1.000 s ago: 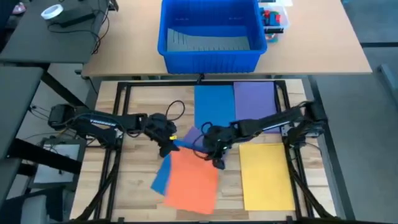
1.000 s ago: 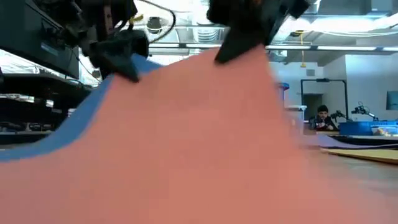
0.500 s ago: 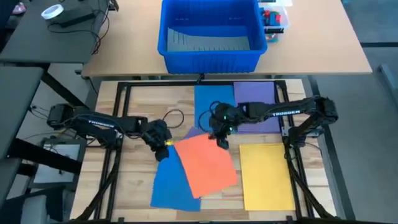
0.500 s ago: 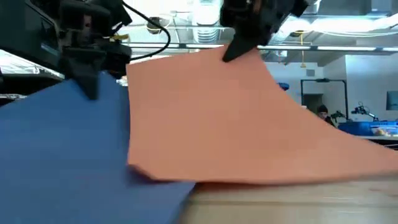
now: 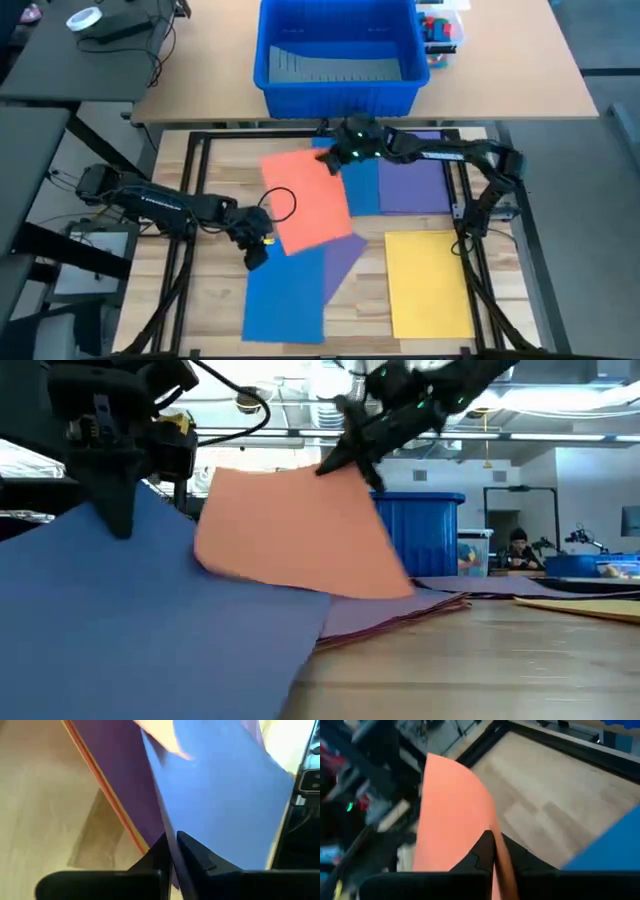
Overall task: Organize paper
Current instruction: Put the orange paper on the table
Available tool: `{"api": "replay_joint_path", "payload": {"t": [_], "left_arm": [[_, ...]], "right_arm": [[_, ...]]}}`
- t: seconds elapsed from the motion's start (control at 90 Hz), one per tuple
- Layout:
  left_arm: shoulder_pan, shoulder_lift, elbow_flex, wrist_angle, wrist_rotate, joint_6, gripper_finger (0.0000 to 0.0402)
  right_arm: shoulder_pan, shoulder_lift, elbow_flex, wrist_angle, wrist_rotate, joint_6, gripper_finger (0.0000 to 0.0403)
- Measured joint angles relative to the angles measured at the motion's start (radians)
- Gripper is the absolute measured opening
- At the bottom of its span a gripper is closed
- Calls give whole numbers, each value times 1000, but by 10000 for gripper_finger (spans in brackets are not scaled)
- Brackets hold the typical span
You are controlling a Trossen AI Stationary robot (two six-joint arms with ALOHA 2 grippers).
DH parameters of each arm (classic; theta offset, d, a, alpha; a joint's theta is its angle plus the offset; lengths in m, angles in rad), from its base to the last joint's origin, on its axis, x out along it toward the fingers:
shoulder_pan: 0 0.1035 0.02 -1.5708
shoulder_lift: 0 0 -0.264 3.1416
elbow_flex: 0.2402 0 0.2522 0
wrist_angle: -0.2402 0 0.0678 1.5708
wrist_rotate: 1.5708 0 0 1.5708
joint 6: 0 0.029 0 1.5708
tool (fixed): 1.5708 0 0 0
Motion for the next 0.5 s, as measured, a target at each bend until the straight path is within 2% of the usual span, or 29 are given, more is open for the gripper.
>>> {"api": "replay_joint_path", "payload": {"t": [0.333,0.5], "left_arm": [[-25,0,0,7,-22,-26,8],[-55,0,0,13,-39,-133,8]], "right_arm": [[-34,388,455,-23,4,74,0],[-47,520,574,-35,26,218,0]]}}
